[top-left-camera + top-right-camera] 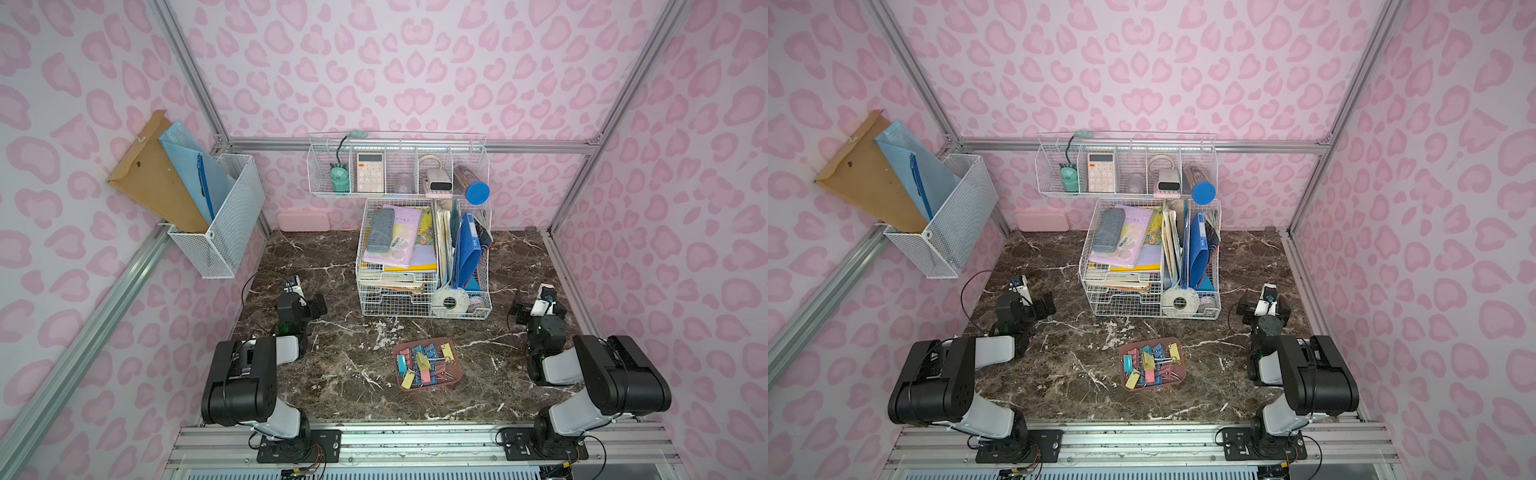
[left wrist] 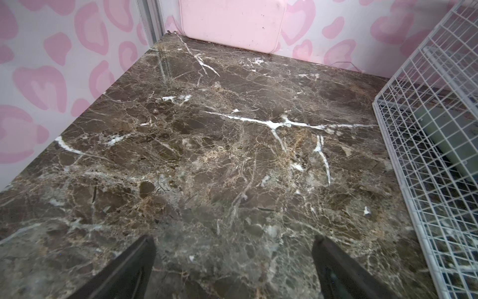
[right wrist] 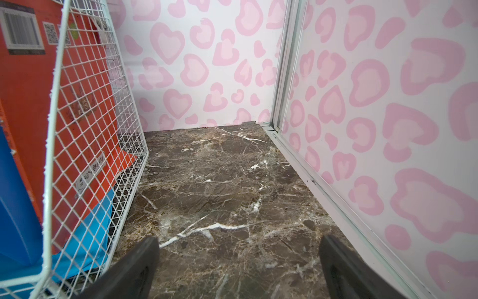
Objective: Put the binder clips in the storage box
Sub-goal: Reset both arms
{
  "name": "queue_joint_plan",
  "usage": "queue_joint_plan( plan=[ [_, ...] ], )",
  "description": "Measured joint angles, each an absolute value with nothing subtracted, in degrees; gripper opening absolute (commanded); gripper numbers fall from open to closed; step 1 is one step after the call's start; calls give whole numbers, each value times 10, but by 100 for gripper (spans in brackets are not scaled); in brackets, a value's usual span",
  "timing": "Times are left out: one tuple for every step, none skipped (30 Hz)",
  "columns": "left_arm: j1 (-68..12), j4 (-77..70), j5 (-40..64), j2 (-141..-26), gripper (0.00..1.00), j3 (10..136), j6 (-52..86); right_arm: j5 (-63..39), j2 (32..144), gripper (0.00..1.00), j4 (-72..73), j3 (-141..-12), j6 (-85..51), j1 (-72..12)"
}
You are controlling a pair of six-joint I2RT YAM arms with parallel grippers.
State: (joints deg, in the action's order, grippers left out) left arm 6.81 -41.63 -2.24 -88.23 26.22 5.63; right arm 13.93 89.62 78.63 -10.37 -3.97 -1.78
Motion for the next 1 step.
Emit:
queue_joint_plan(
  plan=[
    [68, -416, -22, -882, 99, 262, 56, 140, 896, 100, 787, -103, -38, -19]
  ],
)
